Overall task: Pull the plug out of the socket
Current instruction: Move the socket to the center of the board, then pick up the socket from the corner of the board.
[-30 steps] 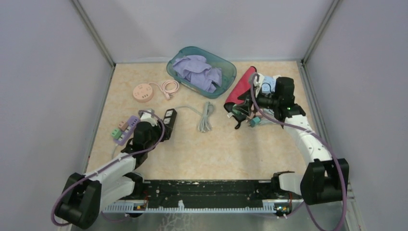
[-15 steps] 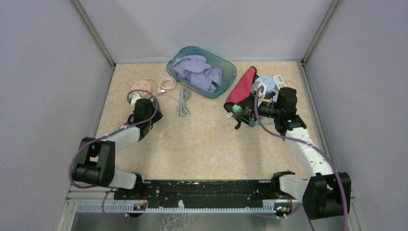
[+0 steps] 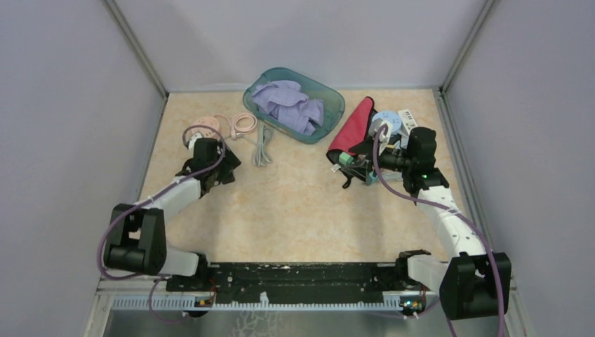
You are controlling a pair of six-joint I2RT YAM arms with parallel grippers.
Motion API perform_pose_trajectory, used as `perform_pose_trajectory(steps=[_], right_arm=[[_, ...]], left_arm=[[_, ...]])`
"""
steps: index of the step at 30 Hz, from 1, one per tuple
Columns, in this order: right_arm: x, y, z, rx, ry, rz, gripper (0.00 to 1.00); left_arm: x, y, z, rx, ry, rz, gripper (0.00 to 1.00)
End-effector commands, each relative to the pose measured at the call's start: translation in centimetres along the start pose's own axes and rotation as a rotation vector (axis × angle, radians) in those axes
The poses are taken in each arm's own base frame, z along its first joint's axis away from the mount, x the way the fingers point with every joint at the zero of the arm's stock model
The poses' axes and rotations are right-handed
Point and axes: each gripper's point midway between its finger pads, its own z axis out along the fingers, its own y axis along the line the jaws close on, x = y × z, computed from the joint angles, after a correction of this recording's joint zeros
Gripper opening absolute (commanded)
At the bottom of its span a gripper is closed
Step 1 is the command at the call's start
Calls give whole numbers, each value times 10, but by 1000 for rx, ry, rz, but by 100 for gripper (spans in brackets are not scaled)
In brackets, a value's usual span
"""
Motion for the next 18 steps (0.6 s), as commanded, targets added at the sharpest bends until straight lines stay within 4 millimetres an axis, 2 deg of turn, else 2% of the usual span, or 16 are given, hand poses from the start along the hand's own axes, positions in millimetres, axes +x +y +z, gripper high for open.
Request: perform_pose_trajectory(steps=[1, 4, 10, 12, 15, 18], right_arm=[[-18, 0, -4, -19, -27, -71, 65], [-17, -1, -5, -15, -22, -73, 65], [-18, 1, -5, -31, -19, -69, 66], [-19, 2, -5, -37, -19, -69, 66], [-21, 3, -6, -40, -19, -72, 66], [-22, 4, -7, -45, -18, -74, 66]], left_arm=[[-12, -15, -29, 102, -10, 9, 100], [-17, -26, -49, 181, -25, 12, 100], [-32, -63, -101, 441, -69, 53, 100], [-38, -65, -112, 471, -104, 60, 100], [-49, -56, -123, 453, -186, 130, 100], [-60, -44, -130, 400, -253, 314, 100]])
